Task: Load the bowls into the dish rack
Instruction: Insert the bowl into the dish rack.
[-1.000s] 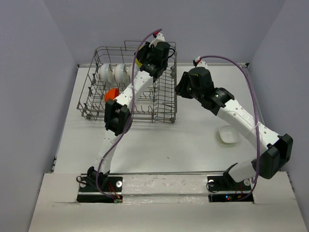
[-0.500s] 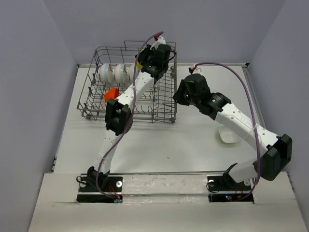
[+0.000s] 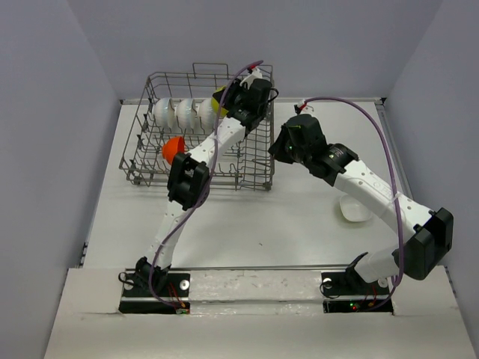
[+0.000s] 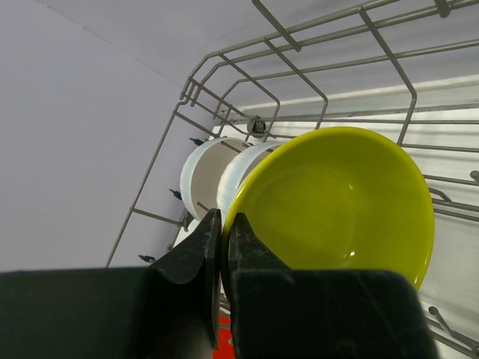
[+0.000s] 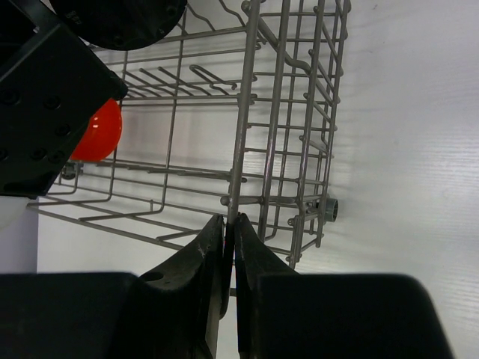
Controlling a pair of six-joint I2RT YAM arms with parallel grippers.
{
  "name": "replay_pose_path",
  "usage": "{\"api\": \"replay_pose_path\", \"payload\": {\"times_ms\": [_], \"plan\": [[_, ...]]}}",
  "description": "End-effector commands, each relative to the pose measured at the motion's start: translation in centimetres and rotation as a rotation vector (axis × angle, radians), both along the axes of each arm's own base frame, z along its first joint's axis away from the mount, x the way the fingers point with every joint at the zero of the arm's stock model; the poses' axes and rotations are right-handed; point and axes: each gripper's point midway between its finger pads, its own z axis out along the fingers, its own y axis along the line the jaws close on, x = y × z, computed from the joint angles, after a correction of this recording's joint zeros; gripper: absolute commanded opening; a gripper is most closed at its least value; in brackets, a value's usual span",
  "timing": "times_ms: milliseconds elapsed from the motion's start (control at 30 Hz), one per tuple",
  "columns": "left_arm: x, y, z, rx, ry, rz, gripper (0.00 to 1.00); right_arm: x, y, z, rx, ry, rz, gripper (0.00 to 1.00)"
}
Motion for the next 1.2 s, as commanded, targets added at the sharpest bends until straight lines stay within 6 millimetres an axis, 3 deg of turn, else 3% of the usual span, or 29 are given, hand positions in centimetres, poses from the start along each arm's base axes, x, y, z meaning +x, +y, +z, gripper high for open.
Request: {"api": "replay_pose_path", "payload": {"times_ms": [0,333,1167], "plan": [[-0.9,0.4,2.4,0.020,-0.067,0.069,0.00,0.1,0.0,2.0,0.016,-0.069,0.010,0.07],[-1.5,0.1,3.0,0.148,-0.051,0.128,0.00,0.0,0.0,2.1,0.013,-0.072,0.012,0.05],[-0.5,-1.3,0.6,0.204,-0.026,0.106,0.00,0.2,-0.1,2.1,-0.007,-0.070,0.014,0.01]]}}
